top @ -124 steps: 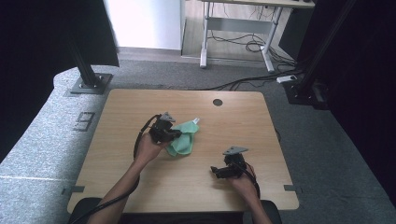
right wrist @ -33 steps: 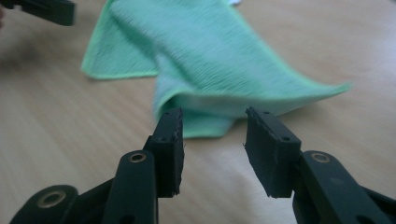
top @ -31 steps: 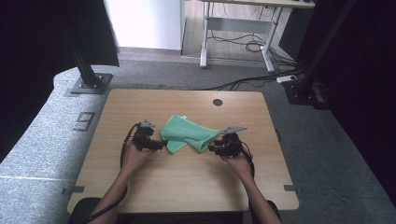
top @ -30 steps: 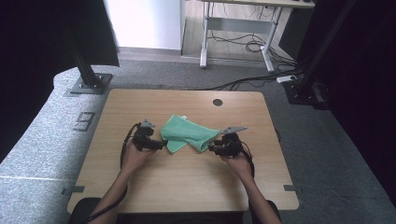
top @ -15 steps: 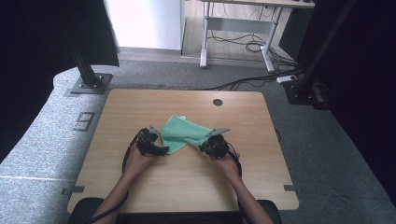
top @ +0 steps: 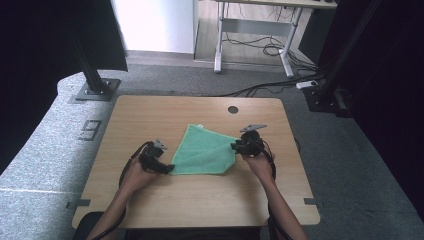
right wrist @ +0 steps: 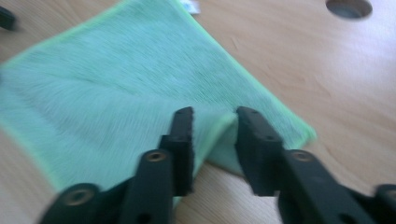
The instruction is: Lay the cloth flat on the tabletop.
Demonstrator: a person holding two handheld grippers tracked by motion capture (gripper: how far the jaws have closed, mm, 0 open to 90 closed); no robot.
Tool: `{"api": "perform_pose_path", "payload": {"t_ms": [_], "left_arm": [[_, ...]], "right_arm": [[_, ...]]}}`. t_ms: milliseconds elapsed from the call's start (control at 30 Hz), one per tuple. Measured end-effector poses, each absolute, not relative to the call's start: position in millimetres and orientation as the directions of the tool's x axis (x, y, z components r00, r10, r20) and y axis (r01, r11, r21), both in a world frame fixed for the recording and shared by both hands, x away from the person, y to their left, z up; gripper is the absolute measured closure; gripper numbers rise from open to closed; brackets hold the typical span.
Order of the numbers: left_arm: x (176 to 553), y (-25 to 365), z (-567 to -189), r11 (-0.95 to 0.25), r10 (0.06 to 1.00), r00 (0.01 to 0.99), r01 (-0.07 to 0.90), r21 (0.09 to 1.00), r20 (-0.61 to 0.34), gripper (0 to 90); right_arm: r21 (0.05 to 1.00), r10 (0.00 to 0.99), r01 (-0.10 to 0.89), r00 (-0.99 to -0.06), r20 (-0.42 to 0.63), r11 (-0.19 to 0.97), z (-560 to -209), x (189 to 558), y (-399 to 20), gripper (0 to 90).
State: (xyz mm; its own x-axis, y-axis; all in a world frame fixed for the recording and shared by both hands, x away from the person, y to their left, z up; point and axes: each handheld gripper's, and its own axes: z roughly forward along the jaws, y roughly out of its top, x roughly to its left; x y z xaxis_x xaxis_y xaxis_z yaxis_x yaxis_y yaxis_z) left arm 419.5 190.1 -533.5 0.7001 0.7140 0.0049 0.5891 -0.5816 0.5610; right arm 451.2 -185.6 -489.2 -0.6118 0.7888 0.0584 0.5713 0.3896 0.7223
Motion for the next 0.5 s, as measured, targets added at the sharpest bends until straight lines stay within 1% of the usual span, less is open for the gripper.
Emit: {"api": "perform_pose_path", "payload": {"t_ms": [33, 67, 100, 133, 167, 200, 233, 333, 367, 400, 433, 500], "left_arm": [[418, 192, -532, -0.579, 0.713, 0.701, 0.581, 0.573, 0.01, 12.8], [418, 192, -532, -0.579, 0.713, 0.701, 0.581, 0.573, 0.01, 12.8], [421, 194, -528, -0.531, 0.726, 0.687, 0.586, 0.612, -0.027, 12.9], [421, 194, -528, -0.531, 0.726, 0.687, 0.586, 0.612, -0.027, 13.3], [424, 195, -524, -0.477, 0.738, 0.671, 0.589, 0.653, -0.066, 13.8], [424, 195, -524, -0.477, 0.738, 0.671, 0.589, 0.653, -0.066, 13.8], [428, 191, -524, -0.455, 0.747, 0.662, 0.582, 0.674, -0.068, 13.8], [431, 185, -527, -0.46, 0.751, 0.658, 0.581, 0.671, -0.056, 13.8], [432, 182, -530, -0.468, 0.751, 0.658, 0.584, 0.663, -0.049, 13.8], [432, 180, -533, -0.477, 0.752, 0.658, 0.585, 0.657, -0.041, 13.8], [432, 176, -539, -0.502, 0.75, 0.661, 0.585, 0.637, -0.017, 13.8], [431, 175, -542, -0.499, 0.75, 0.661, 0.582, 0.642, -0.016, 13.2]], "right_arm": [[0.72, 0.795, 0.582, -0.603, 0.071, 0.377, -496, 450, -189, 57.8], [0.723, 0.794, 0.585, -0.602, 0.086, 0.366, -498, 449, -191, 55.7], [0.726, 0.792, 0.587, -0.603, 0.098, 0.357, -499, 446, -192, 53.2], [0.727, 0.789, 0.585, -0.607, 0.098, 0.36, -500, 443, -192, 51.3], [0.725, 0.784, 0.583, -0.613, 0.096, 0.367, -501, 439, -192, 48.7], [0.727, 0.78, 0.578, -0.618, 0.095, 0.37, -502, 436, -192, 47.2], [0.726, 0.777, 0.575, -0.623, 0.09, 0.377, -503, 432, -192, 45.3], [0.723, 0.771, 0.572, -0.631, 0.086, 0.388, -507, 424, -189, 43.3], [0.715, 0.77, 0.573, -0.634, 0.077, 0.4, -512, 420, -187, 40.8], [0.701, 0.77, 0.573, -0.635, 0.054, 0.424, -519, 415, -183, 40.2], [0.694, 0.769, 0.578, -0.637, 0.054, 0.43, -523, 413, -181, 39.7], [0.678, 0.763, 0.587, -0.643, 0.059, 0.442, -531, 409, -179, 38.9]]}}
